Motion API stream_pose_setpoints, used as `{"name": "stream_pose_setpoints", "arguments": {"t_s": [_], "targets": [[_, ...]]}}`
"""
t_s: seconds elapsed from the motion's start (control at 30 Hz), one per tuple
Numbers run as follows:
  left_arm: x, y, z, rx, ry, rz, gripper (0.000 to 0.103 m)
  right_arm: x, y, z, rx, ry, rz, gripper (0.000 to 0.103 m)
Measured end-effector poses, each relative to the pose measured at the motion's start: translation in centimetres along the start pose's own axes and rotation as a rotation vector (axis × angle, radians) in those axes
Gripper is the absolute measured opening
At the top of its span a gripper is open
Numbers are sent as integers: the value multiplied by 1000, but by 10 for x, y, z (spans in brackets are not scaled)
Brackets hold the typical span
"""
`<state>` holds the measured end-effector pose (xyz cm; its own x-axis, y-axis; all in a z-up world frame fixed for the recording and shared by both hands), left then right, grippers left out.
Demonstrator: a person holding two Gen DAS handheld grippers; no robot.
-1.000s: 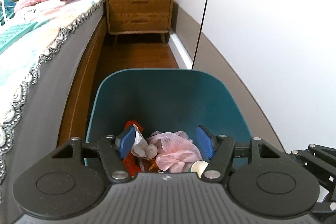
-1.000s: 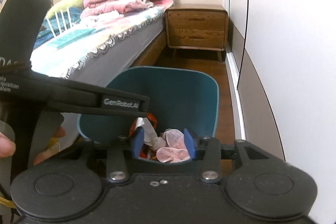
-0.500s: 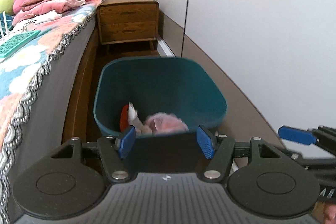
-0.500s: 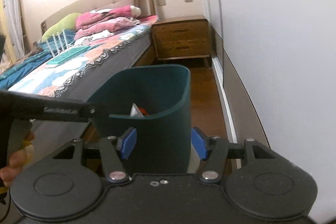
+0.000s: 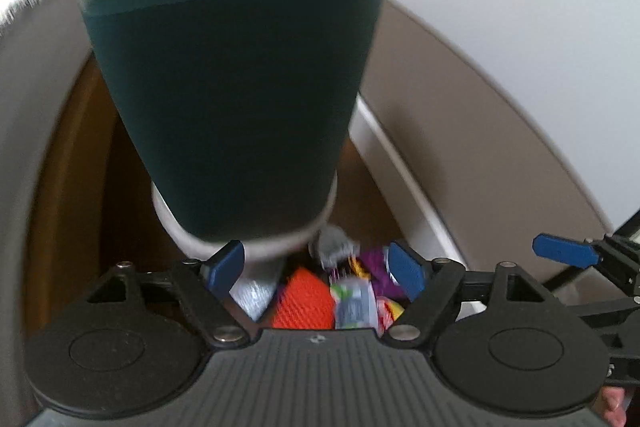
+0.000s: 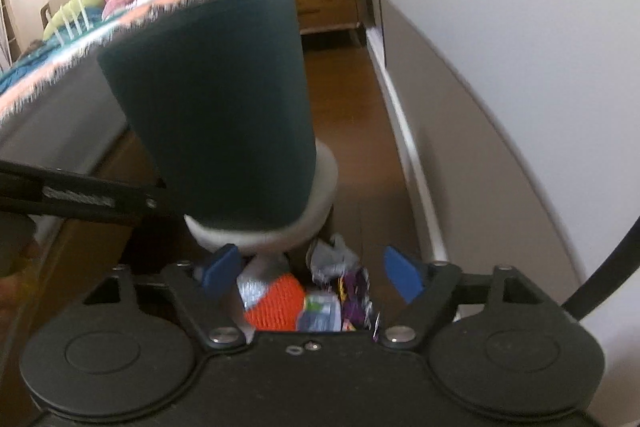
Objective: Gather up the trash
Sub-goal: 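Move both tools back down to the trash pile, then close the left tool on the orange foam fruit net while the right tool grips the clear plastic bag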
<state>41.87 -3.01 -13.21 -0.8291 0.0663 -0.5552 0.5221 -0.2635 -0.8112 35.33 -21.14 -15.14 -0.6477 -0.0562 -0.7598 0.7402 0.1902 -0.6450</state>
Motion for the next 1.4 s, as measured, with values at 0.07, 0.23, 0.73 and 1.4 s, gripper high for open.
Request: {"name": "stream_pose_setpoints", "arguments": {"t_s": [0.07, 0.23, 0.73, 1.4], "targets": [[17, 20, 1, -11, 11, -31, 79, 12, 13, -5, -10, -20, -19, 91], [52, 87, -15, 3, -56, -198, 79, 47, 52, -17, -30, -76, -100, 95], [94, 210, -60, -39, -195, -326, 79, 110, 167, -50, -15, -240, -309, 93], [110, 266, -51, -42, -113, -415, 61, 136, 233, -37, 22, -142, -465, 59]]}}
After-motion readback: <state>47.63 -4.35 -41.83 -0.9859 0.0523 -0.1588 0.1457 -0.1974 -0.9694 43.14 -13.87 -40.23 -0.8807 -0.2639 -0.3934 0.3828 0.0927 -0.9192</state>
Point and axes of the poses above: each gripper's, at about its wrist camera, not at the fingertips, and y roughly the way its jaws point, z to its right, x to its underside, the point moved 4 cm from there along y, roughly the way its jaws point, and after that the axes turned 12 degrees about -y, right-handed, at the moved point
